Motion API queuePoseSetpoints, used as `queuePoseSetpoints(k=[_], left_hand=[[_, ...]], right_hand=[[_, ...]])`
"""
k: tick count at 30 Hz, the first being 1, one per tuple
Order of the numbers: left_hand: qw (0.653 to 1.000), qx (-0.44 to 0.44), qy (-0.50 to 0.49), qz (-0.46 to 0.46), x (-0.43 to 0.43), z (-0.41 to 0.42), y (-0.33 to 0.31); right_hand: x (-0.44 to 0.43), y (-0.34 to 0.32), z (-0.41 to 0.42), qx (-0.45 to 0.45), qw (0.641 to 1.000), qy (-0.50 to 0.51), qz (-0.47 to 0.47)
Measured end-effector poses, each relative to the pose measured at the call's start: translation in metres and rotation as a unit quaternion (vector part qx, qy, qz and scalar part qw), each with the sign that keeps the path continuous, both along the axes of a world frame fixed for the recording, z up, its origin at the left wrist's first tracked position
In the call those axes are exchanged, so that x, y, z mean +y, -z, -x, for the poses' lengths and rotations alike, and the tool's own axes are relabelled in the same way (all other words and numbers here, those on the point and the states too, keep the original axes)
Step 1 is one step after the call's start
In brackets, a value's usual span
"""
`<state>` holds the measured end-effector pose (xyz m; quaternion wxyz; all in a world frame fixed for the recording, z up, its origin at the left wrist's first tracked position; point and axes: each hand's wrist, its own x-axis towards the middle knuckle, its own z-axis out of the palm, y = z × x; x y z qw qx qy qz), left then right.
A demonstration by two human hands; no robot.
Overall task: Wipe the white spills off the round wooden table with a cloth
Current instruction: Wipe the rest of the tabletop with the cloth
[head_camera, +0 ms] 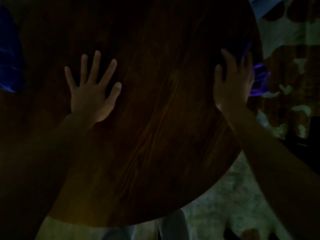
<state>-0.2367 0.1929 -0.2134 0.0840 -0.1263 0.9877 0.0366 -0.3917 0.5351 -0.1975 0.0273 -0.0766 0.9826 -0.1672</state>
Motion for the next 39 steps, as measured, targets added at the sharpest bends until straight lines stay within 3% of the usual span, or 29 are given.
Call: queuePoseSetpoints(k=[2, 4, 5, 7, 9, 10, 11, 12, 14, 15, 17, 19, 21, 22, 24, 26, 27, 29, 31, 32, 33, 35, 37, 39], left_hand=[[1.0, 0.002, 0.004, 0.0, -0.002, 0.0, 0.002], [1.0, 0.006, 0.001, 0.002, -0.004, -0.001, 0.003], [1.0, 0.006, 0.001, 0.002, -0.004, -0.003, 0.003], [1.0, 0.005, 0.003, -0.002, -0.002, -0.003, 0.0], [1.0, -0.006, 0.005, -0.009, 0.0, 0.0, -0.004], [1.0, -0.008, 0.005, -0.011, 0.0, 0.0, -0.006], [1.0, -0.007, 0.005, -0.011, 0.001, -0.001, -0.006], [1.0, -0.006, 0.004, -0.011, 0.001, -0.001, -0.006], [1.0, -0.008, 0.001, -0.012, 0.002, 0.0, -0.005], [1.0, -0.008, 0.002, -0.01, 0.002, 0.0, -0.005], [1.0, -0.006, 0.0, -0.008, 0.002, 0.0, -0.005], [1.0, -0.003, 0.001, -0.013, 0.0, -0.001, -0.004], [1.0, 0.002, 0.003, -0.013, -0.002, -0.002, -0.002], [1.0, 0.003, 0.002, -0.012, -0.003, -0.002, -0.001], [1.0, 0.004, 0.005, -0.012, -0.003, -0.002, 0.0], [1.0, 0.003, 0.008, -0.018, -0.002, 0.0, 0.001], [1.0, 0.004, 0.006, -0.018, -0.002, 0.0, 0.002], [1.0, 0.011, 0.008, -0.017, -0.003, 0.001, 0.005], [1.0, 0.019, 0.007, -0.017, -0.006, 0.001, 0.008], [1.0, 0.021, 0.009, -0.018, -0.007, 0.0, 0.009], [1.0, 0.022, 0.01, -0.017, -0.007, -0.001, 0.011], [1.0, 0.019, 0.007, -0.014, -0.009, 0.001, 0.013], [1.0, 0.01, 0.008, -0.019, -0.008, 0.002, 0.012], [1.0, 0.004, 0.009, -0.02, -0.007, 0.001, 0.01]], right_hand=[[-0.023, 0.01, -0.087, 0.018, 0.998, -0.05, 0.017], [-0.04, 0.009, -0.175, 0.035, 0.974, -0.22, 0.039], [-0.046, 0.009, -0.222, 0.015, 0.94, -0.339, 0.035], [-0.052, -0.008, -0.312, -0.07, 0.817, -0.573, -0.011], [-0.033, -0.004, -0.318, -0.055, 0.741, -0.669, -0.019], [-0.019, -0.002, -0.296, -0.052, 0.731, -0.681, -0.006], [-0.002, -0.002, -0.269, -0.044, 0.744, -0.667, -0.001], [0.015, -0.002, -0.238, -0.036, 0.795, -0.605, 0.026], [0.049, -0.001, -0.167, -0.056, 0.924, -0.377, 0.029], [0.06, -0.001, -0.135, -0.048, 0.967, -0.249, 0.002], [0.057, 0.004, -0.109, -0.025, 0.998, -0.049, -0.018], [0.034, 0.005, -0.143, -0.003, 0.999, 0.02, -0.031], [0.013, 0.005, -0.23, -0.009, 0.988, -0.15, -0.027], [0.01, 0.002, -0.278, -0.03, 0.958, -0.284, -0.007], [0.031, -0.008, -0.338, -0.038, 0.856, -0.514, -0.042], [0.064, -0.004, -0.324, -0.031, 0.776, -0.626, -0.062], [0.075, -0.003, -0.299, -0.049, 0.775, -0.628, -0.05], [0.094, 0.002, -0.233, -0.064, 0.85, -0.522, 0.01], [0.101, -0.001, -0.157, -0.046, 0.949, -0.311, -0.003], [0.098, -0.003, -0.129, -0.053, 0.982, -0.179, 0.003], [0.092, -0.002, -0.111, -0.046, 0.996, -0.072, 0.0], [0.064, -0.002, -0.115, -0.032, 0.998, 0.039, -0.023], [0.034, -0.005, -0.171, -0.055, 0.995, -0.053, -0.061], [0.027, -0.003, -0.252, -0.131, 0.946, -0.294, -0.03]])
